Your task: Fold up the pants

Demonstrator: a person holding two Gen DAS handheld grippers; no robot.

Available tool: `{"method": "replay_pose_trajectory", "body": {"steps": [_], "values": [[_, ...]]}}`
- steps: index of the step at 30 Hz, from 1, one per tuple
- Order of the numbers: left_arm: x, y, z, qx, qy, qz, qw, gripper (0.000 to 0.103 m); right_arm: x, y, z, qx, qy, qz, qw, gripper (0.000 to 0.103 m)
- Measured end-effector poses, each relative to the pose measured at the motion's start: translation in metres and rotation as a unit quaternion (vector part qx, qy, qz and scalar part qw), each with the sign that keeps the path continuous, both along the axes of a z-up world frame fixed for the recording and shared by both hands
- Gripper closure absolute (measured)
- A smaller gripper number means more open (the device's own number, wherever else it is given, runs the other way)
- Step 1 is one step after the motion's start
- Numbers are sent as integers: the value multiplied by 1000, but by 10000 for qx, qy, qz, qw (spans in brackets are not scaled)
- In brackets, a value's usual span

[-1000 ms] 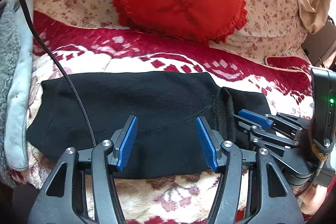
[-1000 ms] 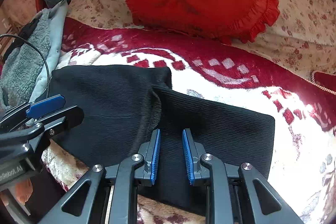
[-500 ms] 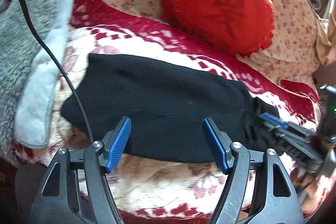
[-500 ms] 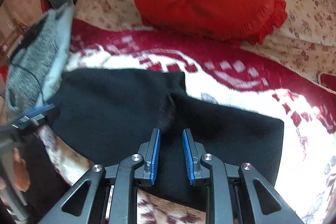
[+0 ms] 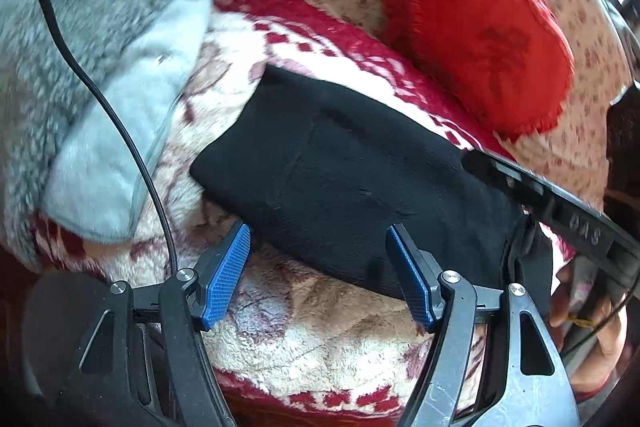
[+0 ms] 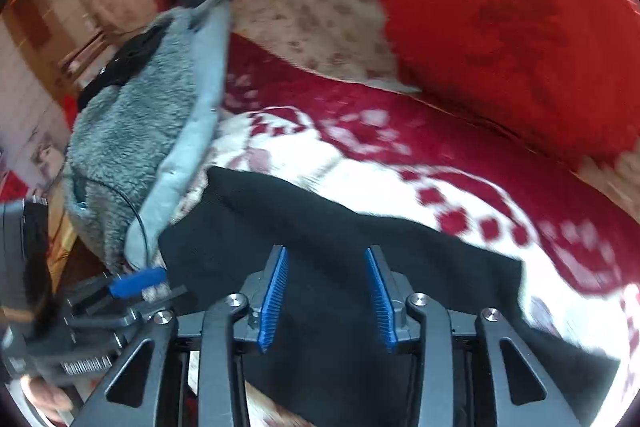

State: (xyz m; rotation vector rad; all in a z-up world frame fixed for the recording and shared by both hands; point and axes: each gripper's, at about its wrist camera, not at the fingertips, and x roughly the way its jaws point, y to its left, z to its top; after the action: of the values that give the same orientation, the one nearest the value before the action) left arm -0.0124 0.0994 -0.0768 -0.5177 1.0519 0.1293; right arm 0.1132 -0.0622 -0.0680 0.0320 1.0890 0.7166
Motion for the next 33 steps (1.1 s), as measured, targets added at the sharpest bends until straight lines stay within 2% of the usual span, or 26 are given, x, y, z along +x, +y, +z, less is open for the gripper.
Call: {"method": "replay_pose_trajectory", "body": {"steps": [6, 8, 13, 15, 17, 18, 19, 20, 21, 23, 24, 27, 30, 32, 33], "values": [[-1, 13, -14, -344, 30, 464, 9983, 32, 29, 58, -12, -13, 28, 590, 9983, 58], [5, 14, -16, -431, 35, 511, 9978, 24, 35, 80, -22, -184, 47, 871, 9960, 57], [18, 15, -27, -623, -31, 615, 9962, 14, 49, 114, -43, -396, 46, 1166, 9924, 53], [19, 16, -27, -625, -147, 702, 9955, 13, 54, 115, -44, -212, 36, 1148, 9932, 52], [20, 16, -27, -616, -238, 738, 9951, 13, 57, 111, -46, 57, 87, 1083, 9941, 55], [21, 17, -26, -635, -289, 769, 9946, 14, 57, 109, -48, 158, 99, 1048, 9943, 60], [19, 18, -25, -657, -390, 829, 9936, 27, 57, 108, -48, 175, 69, 1031, 9945, 68], [17, 20, -22, -653, -481, 815, 9934, 52, 56, 107, -48, 166, 17, 1016, 9947, 72], [17, 19, -20, -594, -493, 744, 9942, 58, 55, 105, -46, 220, 25, 1017, 9946, 82], [13, 18, -10, -461, -664, 683, 9944, 76, 56, 100, -43, 510, 208, 979, 9937, 90], [12, 15, -1, -387, -802, 614, 9941, 78, 57, 95, -39, 621, 250, 916, 9936, 96], [6, 3, 25, -330, -1262, 276, 9911, 85, 56, 75, -25, 939, 302, 706, 9926, 98], [6, -26, 49, -284, -1675, -343, 9849, 87, 56, 29, 1, 1406, 315, 189, 9894, 98], [9, -50, 56, -210, -1831, -798, 9796, 88, 55, -5, 16, 1637, 315, -211, 9858, 95], [12, -64, 55, -157, -1816, -1014, 9780, 88, 55, -23, 23, 1759, 344, -405, 9830, 84]]}}
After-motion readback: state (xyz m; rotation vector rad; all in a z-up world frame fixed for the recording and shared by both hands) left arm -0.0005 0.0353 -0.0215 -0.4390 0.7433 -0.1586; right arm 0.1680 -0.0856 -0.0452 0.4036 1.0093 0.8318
